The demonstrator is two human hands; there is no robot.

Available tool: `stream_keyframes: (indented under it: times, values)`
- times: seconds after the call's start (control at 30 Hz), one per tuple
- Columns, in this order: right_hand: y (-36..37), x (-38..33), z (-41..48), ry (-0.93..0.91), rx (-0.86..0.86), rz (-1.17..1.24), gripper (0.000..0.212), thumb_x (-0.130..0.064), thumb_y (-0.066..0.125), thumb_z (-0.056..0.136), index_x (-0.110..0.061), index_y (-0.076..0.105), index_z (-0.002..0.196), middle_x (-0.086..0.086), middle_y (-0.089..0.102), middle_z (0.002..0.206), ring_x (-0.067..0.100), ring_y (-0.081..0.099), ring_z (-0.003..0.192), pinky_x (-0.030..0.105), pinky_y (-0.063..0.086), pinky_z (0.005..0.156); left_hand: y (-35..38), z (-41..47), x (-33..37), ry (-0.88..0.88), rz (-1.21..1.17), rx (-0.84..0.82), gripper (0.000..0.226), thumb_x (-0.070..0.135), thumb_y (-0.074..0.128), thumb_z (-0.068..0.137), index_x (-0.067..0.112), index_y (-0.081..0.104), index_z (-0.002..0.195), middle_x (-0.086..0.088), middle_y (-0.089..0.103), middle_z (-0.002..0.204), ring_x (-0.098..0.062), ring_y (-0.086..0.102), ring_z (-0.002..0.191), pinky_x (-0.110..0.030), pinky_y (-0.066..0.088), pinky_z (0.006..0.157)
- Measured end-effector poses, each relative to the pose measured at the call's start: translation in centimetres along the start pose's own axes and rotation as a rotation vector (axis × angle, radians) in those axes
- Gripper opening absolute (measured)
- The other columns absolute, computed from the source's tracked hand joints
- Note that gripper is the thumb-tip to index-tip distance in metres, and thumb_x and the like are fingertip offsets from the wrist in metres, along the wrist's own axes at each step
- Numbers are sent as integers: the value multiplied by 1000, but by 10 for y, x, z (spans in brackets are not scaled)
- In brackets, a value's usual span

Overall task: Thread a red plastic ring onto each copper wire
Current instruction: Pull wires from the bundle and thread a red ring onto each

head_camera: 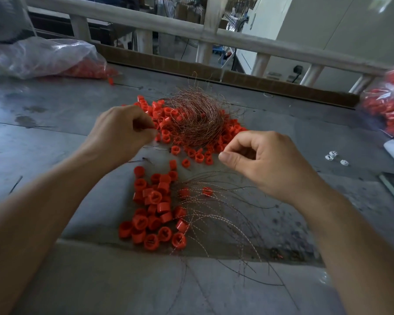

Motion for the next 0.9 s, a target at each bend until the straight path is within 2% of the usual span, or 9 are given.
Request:
stream_keyframes:
  times: [0.13,0.23,0.37,0.5,0.6,0.67,0.8,0.9]
  values:
    - [-2,11,4,36,56,-75,16,-31,64,82,-26,60,67,-9,58,62,11,53,59,18,41,57,2,-15,29,116,-192,-118,15,27,68,69,39,58,71,17,62,75,5,60,72,-15,45,69]
    - [-1,17,6,52,73,-93,15,-29,65,82,-24,62,69,-10,58,63,7,53,59,15,40,57,13,-21,37,172,-185,-210,20,25,69,70,41,57,72,19,62,76,6,59,72,-14,47,69]
    - [-4,22,10,84,103,-130,13,-27,63,84,-19,64,73,-9,60,67,8,56,63,20,43,60,18,-23,41,227,-134,-225,30,17,73,74,41,56,73,21,60,74,14,56,73,1,39,62]
    - [-12,17,23,67,146,-195,10,-25,64,83,-20,64,74,-12,58,65,6,53,63,25,43,60,19,-27,46,265,-142,-238,31,14,74,74,40,57,73,21,61,72,16,56,72,2,38,62]
    - [-12,15,39,46,113,-243,1,-22,66,82,-22,65,81,-11,57,69,10,55,70,26,46,70,19,-26,47,254,-153,-236,30,14,74,74,40,58,73,21,61,70,16,57,71,2,38,61]
    - [-6,15,50,14,89,-281,11,-17,66,81,-22,66,91,-11,55,73,10,52,74,27,46,73,20,-26,47,245,-154,-237,30,15,74,75,40,58,73,20,62,72,15,57,72,2,38,61]
    - [11,14,65,-75,65,-356,37,-8,65,81,-24,61,115,-9,45,89,10,45,81,26,36,71,19,-25,47,238,-163,-239,29,17,73,75,42,57,74,20,63,75,15,56,73,2,38,62]
    - [22,15,68,-95,35,-404,29,-13,64,84,-22,63,111,-5,49,92,15,52,89,29,41,72,19,-26,48,239,-175,-236,29,17,73,75,42,57,75,21,62,76,17,56,72,3,38,62]
Point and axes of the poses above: each hand's wrist, its own z-axis towards the middle knuckle, its own y-axis out of the palm, x = y × z, the point moved 6 cm from there along z, towards the middle knuckle
